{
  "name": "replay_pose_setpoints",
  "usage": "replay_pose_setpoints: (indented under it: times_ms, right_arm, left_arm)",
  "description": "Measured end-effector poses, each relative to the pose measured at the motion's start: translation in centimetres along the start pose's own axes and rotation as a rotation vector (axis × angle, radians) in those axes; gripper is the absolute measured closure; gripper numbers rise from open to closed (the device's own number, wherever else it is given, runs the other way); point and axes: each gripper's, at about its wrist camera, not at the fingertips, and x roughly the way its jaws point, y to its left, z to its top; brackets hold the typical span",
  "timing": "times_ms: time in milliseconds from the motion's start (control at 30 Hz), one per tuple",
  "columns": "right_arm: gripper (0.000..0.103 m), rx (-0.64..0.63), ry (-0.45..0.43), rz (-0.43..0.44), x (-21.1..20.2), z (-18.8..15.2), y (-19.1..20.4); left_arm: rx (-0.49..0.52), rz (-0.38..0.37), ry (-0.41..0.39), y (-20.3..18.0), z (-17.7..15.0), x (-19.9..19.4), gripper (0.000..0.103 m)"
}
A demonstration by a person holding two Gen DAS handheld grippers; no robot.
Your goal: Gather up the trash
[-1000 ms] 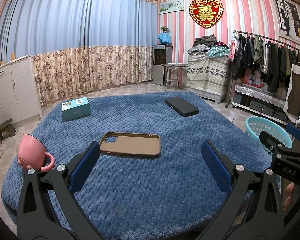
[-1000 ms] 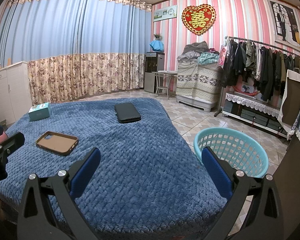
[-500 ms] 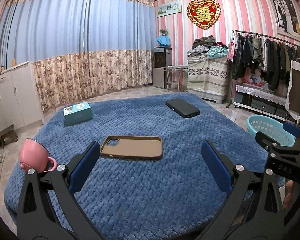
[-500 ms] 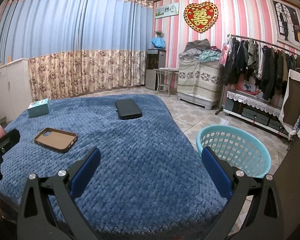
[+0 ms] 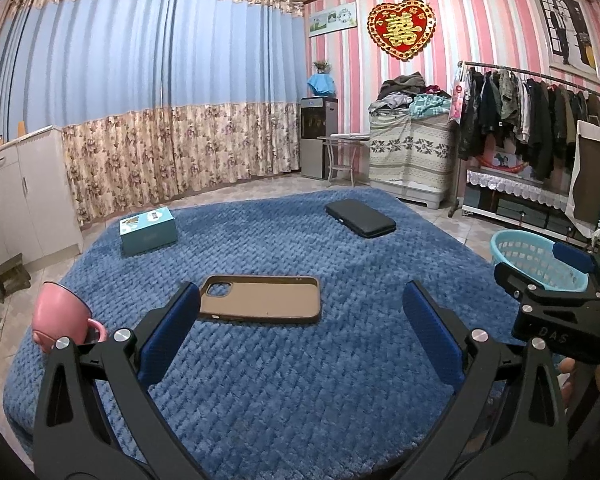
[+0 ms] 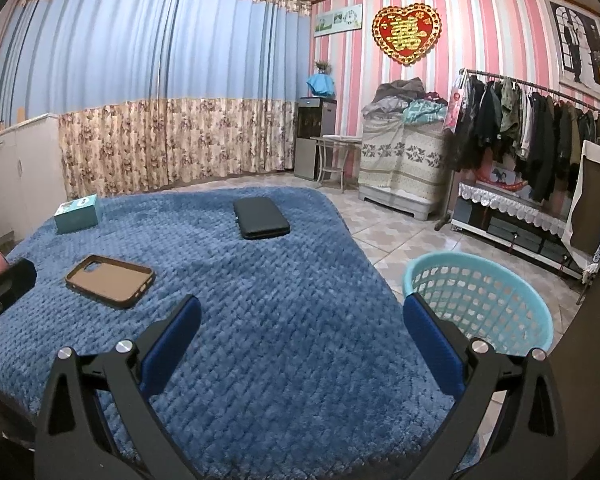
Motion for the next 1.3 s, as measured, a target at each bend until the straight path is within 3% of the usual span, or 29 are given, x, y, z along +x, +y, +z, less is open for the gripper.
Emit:
replay_pose_setpoints:
  times_ms: [1300]
  right_arm:
    - [0.004, 0.01, -0.045, 0.015, -1.1, 0.7, 0.5]
  left_arm:
    - [-0.025, -0.005, 0.002, 0.5, 0.1, 0.9, 0.005]
